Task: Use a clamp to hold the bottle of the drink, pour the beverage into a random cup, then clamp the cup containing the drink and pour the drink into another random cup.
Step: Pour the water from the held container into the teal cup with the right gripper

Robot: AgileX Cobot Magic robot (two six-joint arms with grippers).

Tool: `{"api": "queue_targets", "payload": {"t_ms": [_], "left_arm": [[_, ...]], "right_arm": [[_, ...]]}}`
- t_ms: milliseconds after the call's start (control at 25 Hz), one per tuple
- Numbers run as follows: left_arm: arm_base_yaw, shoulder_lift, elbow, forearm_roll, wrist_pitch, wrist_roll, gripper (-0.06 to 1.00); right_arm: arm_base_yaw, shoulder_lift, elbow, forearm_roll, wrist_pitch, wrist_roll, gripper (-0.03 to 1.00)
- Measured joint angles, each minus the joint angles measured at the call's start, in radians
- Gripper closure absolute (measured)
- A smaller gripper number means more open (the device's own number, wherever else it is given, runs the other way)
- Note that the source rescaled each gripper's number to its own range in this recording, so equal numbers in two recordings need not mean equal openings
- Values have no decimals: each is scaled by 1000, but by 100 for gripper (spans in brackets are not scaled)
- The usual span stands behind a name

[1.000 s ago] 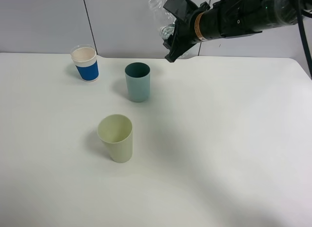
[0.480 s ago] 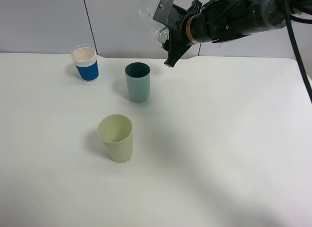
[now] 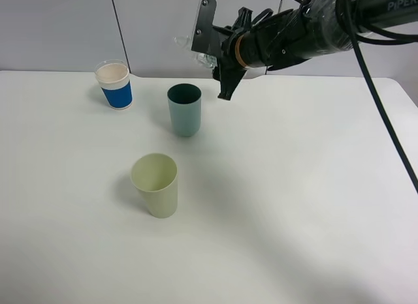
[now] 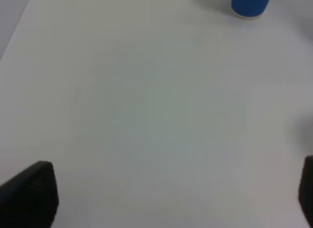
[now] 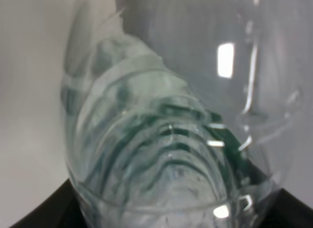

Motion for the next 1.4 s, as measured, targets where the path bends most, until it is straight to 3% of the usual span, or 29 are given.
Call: {"api": "queue_targets", "payload": {"t_ms": [280,1400], "left_arm": [[0,0,0,0,0,0,-6],[0,0,0,0,0,0,-6]], "right_arm": [[1,2,0,-16,23,-108,97],[1,2,0,-83,116,-283,97]]}}
